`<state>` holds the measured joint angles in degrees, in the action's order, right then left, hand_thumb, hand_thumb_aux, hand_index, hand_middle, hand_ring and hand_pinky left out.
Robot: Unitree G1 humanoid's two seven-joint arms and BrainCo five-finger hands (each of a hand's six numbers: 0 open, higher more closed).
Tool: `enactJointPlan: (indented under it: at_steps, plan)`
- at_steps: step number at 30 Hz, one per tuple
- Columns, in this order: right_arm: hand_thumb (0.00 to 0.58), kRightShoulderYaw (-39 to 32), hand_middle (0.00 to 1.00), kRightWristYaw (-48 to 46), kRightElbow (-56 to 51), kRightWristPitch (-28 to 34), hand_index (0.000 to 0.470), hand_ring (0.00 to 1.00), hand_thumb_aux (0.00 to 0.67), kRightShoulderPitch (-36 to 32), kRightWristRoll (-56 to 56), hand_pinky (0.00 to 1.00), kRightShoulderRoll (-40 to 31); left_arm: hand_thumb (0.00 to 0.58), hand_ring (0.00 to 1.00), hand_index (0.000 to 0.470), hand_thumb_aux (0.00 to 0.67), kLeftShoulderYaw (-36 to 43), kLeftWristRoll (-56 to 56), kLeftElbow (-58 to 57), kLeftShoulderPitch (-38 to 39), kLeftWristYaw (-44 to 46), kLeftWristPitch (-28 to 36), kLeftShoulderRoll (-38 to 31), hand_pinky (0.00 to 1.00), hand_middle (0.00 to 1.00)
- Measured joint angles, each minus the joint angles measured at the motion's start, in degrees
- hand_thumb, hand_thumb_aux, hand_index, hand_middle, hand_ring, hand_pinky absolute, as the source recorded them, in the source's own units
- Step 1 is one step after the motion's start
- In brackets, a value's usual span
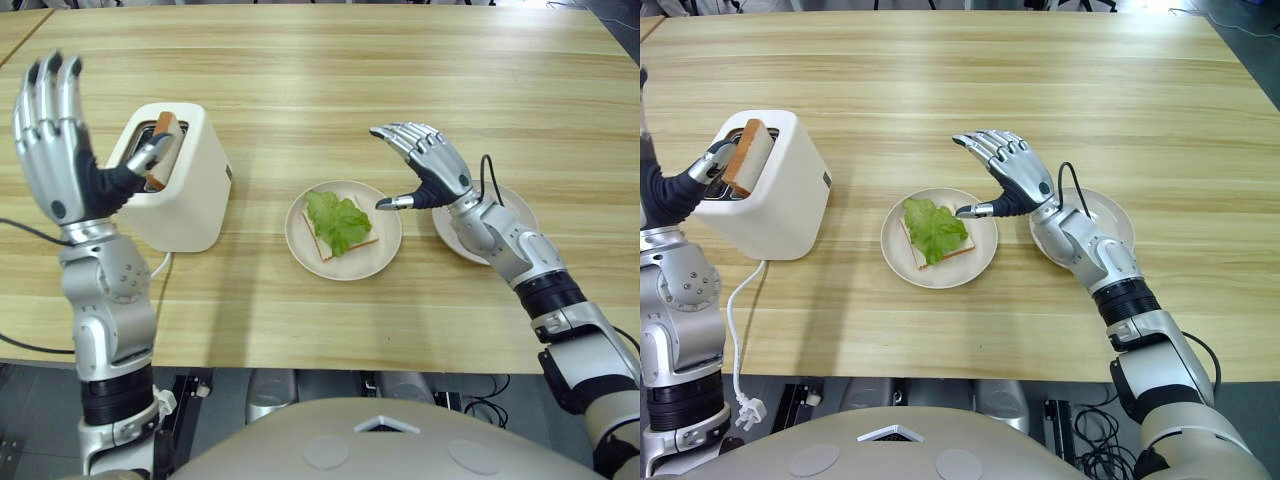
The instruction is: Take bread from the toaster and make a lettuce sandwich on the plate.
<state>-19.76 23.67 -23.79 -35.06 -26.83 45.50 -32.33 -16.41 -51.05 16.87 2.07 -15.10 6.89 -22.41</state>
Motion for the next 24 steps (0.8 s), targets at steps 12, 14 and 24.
enactJointPlan:
  at_steps: [12, 14, 24]
  plan:
    - [0.000, 0.4, 0.00, -0.5, 0.0, -0.5, 0.000, 0.00, 0.000, 0.0, 0.0, 0.00, 1.2, 0.000, 0.00, 0.000, 0.000, 5.0, 1.6, -12.5, -3.1, 2.4, 1.6, -4.3, 0.00, 0.00]
    - [0.000, 0.4, 0.00, -0.5, 0.0, -0.6, 0.000, 0.00, 0.000, 0.0, 0.0, 0.00, 1.2, 0.000, 0.00, 0.000, 0.000, 5.1, 2.0, -12.5, -3.1, 2.5, 1.9, -4.4, 0.00, 0.00]
    - [0.000, 0.5, 0.00, -0.5, 0.0, -1.2, 0.000, 0.00, 0.000, 0.3, -0.5, 0.00, 1.6, 0.580, 0.00, 0.460, 0.670, 7.1, 3.4, -14.2, -3.2, 3.8, 4.0, -5.6, 0.00, 0.00]
